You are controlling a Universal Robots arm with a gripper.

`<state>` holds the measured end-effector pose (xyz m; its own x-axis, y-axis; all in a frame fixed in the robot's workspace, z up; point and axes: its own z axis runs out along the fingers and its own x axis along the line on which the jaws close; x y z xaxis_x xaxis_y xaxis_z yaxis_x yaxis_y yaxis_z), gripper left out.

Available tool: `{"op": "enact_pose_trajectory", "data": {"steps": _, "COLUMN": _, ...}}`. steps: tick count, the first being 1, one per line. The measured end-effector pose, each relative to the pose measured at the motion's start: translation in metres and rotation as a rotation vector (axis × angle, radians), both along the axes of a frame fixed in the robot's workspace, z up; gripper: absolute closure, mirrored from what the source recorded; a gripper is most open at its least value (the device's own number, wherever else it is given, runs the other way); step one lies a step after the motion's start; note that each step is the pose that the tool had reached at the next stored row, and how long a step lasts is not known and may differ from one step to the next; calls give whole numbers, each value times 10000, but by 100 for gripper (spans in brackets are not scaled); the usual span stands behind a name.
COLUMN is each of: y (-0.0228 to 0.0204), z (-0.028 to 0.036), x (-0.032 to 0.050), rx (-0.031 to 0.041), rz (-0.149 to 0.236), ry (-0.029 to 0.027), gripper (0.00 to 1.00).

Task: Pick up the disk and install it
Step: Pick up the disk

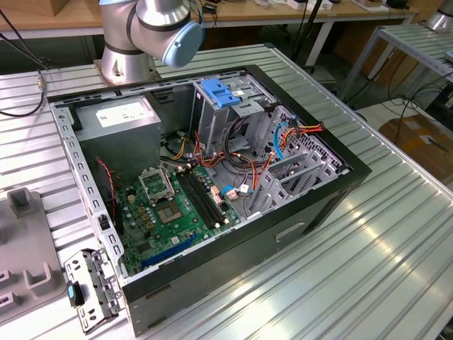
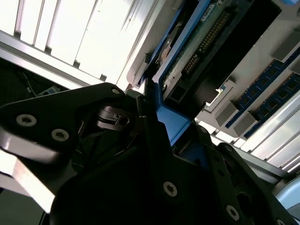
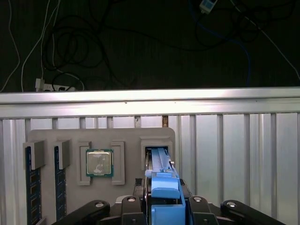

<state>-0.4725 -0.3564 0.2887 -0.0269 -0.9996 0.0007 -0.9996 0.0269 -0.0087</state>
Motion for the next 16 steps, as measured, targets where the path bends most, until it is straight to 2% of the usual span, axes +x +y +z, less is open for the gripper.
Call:
{"op": "enact_pose_trajectory", "data": {"steps": 8, "y": 0, "z": 6, "x": 0, "rx": 1, "rz": -1, "ry": -4, "gripper": 63}}
{"op": "enact_pose_trajectory", "data": {"steps": 16, "y": 0, "z": 98, "x": 0, "rx": -24, "rz": 0, "ry": 0, "gripper": 63}}
